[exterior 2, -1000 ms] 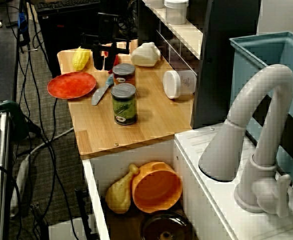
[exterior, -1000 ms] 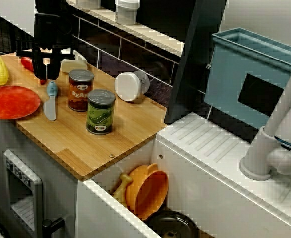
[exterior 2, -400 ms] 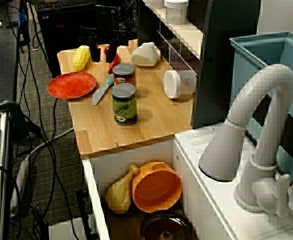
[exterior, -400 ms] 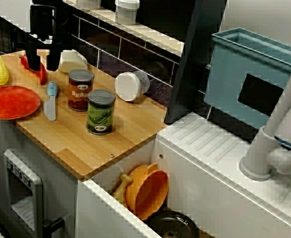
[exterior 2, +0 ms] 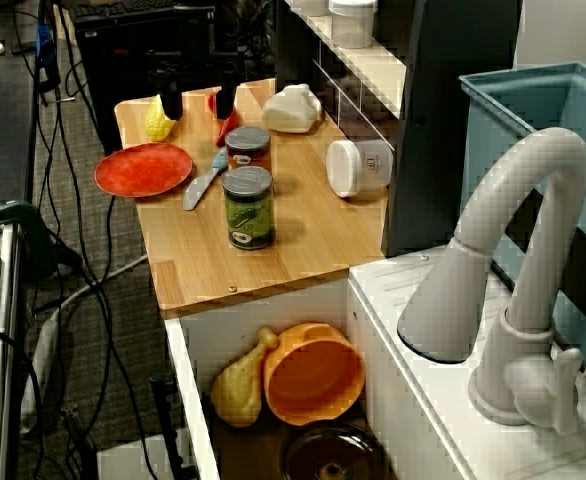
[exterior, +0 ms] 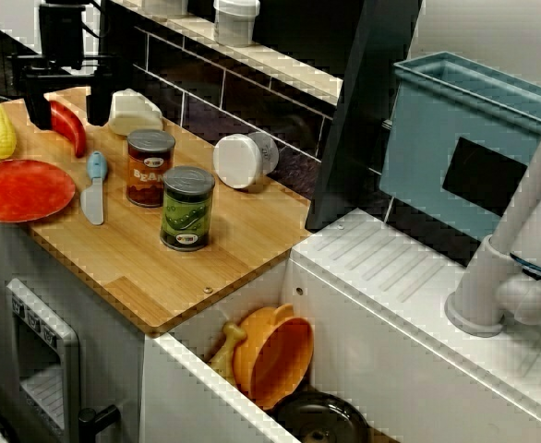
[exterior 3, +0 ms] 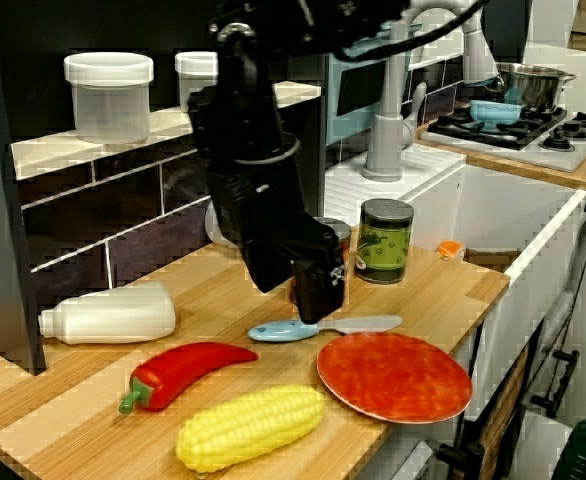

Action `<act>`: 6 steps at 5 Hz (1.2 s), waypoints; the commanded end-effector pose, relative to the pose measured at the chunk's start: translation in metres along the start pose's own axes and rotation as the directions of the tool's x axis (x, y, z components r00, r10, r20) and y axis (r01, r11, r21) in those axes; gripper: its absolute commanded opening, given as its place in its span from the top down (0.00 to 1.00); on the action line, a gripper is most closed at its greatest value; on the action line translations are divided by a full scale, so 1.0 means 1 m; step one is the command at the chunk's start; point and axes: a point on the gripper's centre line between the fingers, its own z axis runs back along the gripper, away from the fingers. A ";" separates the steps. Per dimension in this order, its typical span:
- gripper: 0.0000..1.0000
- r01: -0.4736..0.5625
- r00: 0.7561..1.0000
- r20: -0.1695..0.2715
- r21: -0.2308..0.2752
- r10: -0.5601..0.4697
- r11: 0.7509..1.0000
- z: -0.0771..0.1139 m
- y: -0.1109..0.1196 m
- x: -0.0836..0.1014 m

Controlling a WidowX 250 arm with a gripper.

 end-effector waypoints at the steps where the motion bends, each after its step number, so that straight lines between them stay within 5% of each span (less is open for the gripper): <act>1: 0.00 -0.060 0.983 0.160 -0.194 0.091 0.979 0.016 0.006 0.016; 2: 0.00 -0.069 0.981 0.166 -0.201 0.103 0.977 0.012 0.005 0.021; 4: 0.00 -0.100 0.991 0.078 -0.143 0.112 0.985 0.022 -0.011 0.025; 6: 0.00 -0.119 0.986 0.096 -0.174 0.137 0.978 0.024 -0.020 0.038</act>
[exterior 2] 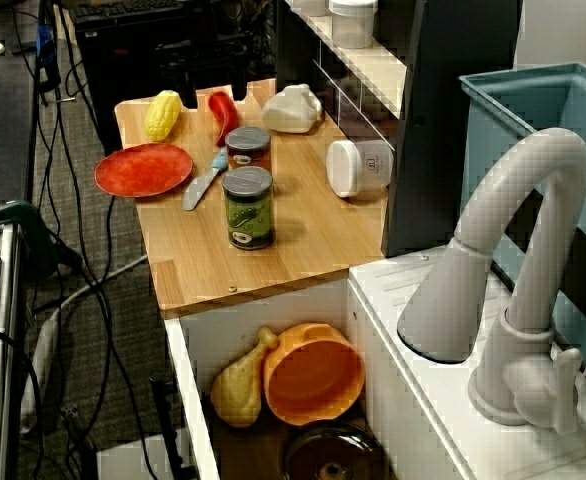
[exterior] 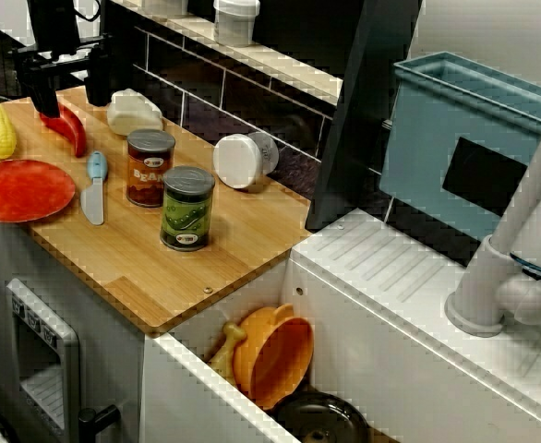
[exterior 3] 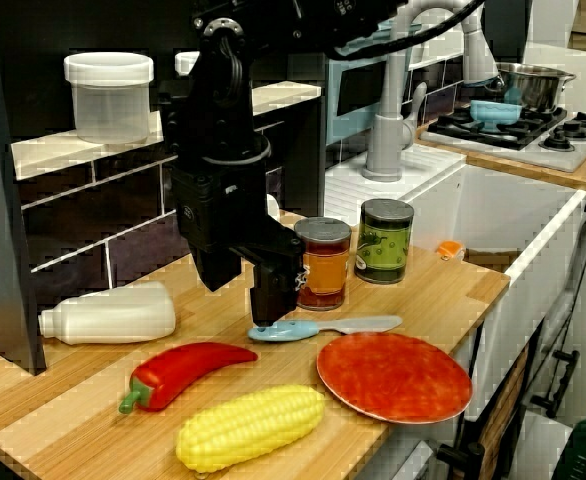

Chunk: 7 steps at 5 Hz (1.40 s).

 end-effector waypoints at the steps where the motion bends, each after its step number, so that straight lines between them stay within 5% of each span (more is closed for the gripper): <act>1: 0.00 0.000 0.998 0.061 -0.067 0.004 0.998 0.014 -0.013 0.014; 2: 0.00 -0.006 0.996 0.086 -0.085 0.013 0.996 0.011 -0.016 0.020; 5: 0.00 0.154 0.985 0.083 -0.035 -0.151 0.987 0.014 -0.021 0.020; 6: 0.00 0.212 0.974 0.078 0.017 -0.213 0.977 0.019 -0.022 0.018; 7: 0.00 0.240 0.968 0.076 0.010 -0.240 0.971 0.025 -0.021 0.021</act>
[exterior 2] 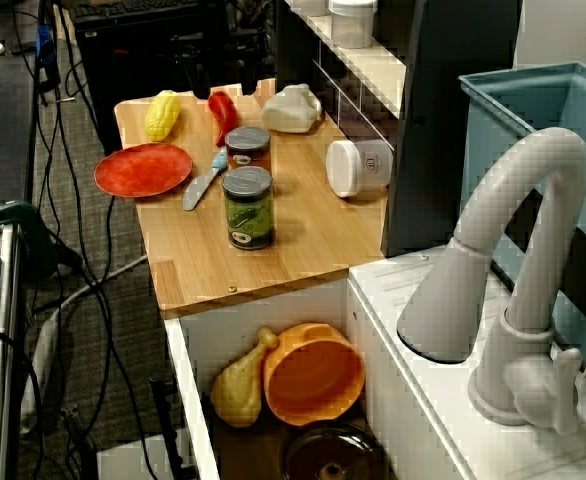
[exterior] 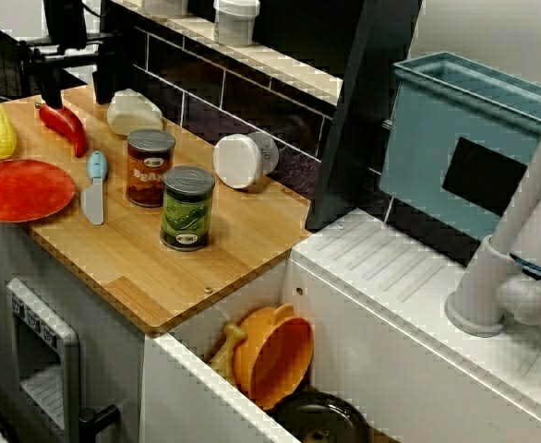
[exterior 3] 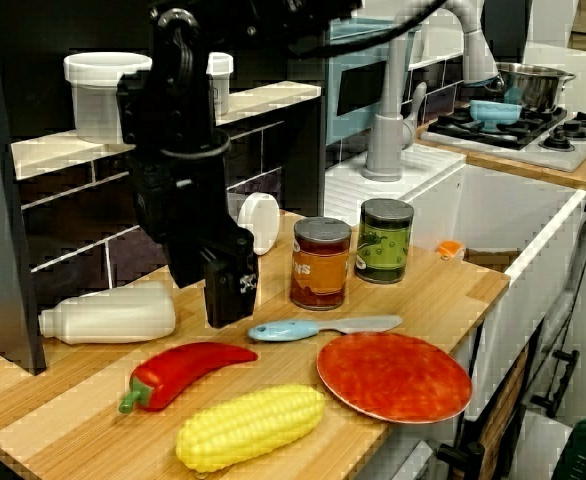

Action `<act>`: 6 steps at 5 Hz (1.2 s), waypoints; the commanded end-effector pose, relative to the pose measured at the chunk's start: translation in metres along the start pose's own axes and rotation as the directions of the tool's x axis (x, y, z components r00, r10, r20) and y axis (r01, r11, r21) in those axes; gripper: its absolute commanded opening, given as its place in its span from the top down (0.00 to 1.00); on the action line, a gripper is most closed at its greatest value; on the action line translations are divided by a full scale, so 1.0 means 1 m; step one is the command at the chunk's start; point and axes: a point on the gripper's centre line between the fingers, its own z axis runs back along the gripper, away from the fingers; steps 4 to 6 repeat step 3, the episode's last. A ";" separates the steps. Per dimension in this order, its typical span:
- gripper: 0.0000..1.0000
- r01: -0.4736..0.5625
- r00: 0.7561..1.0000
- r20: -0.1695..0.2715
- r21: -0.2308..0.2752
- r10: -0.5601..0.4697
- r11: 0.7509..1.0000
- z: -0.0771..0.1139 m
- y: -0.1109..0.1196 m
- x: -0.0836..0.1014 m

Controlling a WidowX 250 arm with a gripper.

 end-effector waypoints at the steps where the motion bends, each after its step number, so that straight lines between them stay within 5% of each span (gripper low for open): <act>1: 0.00 0.044 0.998 0.056 -0.030 -0.042 0.999 0.014 -0.002 0.012; 3: 0.00 0.002 0.997 0.079 -0.022 0.000 1.000 0.000 0.007 0.028; 6: 0.00 0.002 0.997 0.079 -0.022 0.000 1.000 0.000 0.007 0.028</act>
